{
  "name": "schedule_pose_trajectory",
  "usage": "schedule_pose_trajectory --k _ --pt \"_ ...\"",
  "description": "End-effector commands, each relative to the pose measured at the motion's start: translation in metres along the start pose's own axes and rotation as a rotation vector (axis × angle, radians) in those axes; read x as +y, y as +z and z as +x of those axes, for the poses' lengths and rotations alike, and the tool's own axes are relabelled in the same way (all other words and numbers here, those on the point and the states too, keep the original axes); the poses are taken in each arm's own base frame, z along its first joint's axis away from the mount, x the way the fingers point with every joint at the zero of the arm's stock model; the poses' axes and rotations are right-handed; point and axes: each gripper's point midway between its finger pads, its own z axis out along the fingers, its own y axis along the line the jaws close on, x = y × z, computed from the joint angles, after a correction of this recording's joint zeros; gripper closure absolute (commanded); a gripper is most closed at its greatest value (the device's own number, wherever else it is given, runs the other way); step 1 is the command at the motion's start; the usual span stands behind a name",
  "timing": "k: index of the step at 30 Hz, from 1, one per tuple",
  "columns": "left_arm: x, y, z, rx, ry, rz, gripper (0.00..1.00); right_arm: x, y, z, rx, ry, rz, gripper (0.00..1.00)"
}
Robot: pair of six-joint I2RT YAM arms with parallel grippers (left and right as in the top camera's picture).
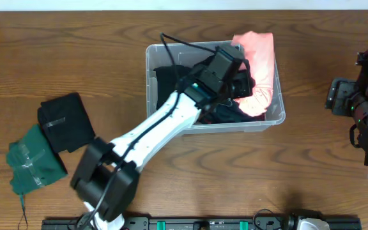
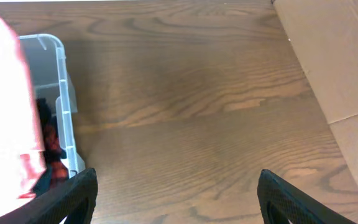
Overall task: Pack container
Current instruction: 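Place the pink shirt into the right side of the bin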
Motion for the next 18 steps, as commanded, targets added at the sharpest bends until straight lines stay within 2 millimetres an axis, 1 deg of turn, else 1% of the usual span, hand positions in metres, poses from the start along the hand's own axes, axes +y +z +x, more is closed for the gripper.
schedule_pose_trajectory --k 1,2,3,5,6,7,8,9,11,12,14,15,16,17,18 --pt "0.02 0.019 0.0 -0.01 -0.099 -0.055 0.94 0.0 0.001 0.001 0.004 0.014 -0.008 0.2" --pt "0.026 0.025 0.003 0.002 -0.103 -0.07 0.94 0.0 0.001 0.001 0.004 0.014 -0.008 0.2" --pt "0.033 0.03 0.007 0.016 -0.108 -0.087 0.92 0.0 0.001 0.001 0.004 0.014 -0.008 0.2" --pt "0.042 0.035 0.014 0.045 -0.114 -0.111 0.44 0.0 0.001 0.001 0.004 0.014 -0.008 0.2" --pt "0.042 0.035 0.016 0.067 -0.099 -0.103 0.25 0.0 0.001 0.001 0.004 0.014 -0.008 0.2" --pt "0.039 0.032 0.016 0.081 -0.07 -0.081 0.05 0.0 0.001 0.001 0.004 0.014 -0.008 0.2" --pt "0.036 0.027 0.012 0.085 -0.043 -0.062 0.02 0.0 0.001 0.001 0.004 0.014 -0.008 0.2" --pt "0.033 0.019 0.006 0.077 -0.023 -0.056 0.02 0.0 0.001 0.001 0.004 0.014 -0.008 0.2" --pt "0.029 -0.007 -0.011 0.04 0.019 -0.051 0.02 0.0 0.001 0.001 0.004 0.014 -0.008 0.2" --pt "0.027 -0.023 -0.022 0.009 0.039 -0.053 0.02 0.0 0.001 0.001 0.004 0.014 -0.007 0.2" --pt "0.033 -0.062 -0.045 -0.07 0.069 -0.097 0.02 0.0 0.001 0.001 0.004 0.009 -0.007 0.2" --pt "0.041 -0.083 -0.056 -0.109 0.077 -0.132 0.02 0.0 0.001 0.001 0.004 0.009 -0.007 0.2" --pt "0.052 -0.111 -0.069 -0.158 0.076 -0.183 0.02 0.0 0.001 0.001 0.004 0.01 -0.007 0.2" --pt "0.066 -0.135 -0.079 -0.202 0.067 -0.24 0.02 0.0 0.001 0.001 0.004 0.01 -0.007 0.2" --pt "0.085 -0.161 -0.089 -0.245 0.043 -0.309 0.02 0.0 0.001 0.001 0.004 0.01 -0.007 0.2"
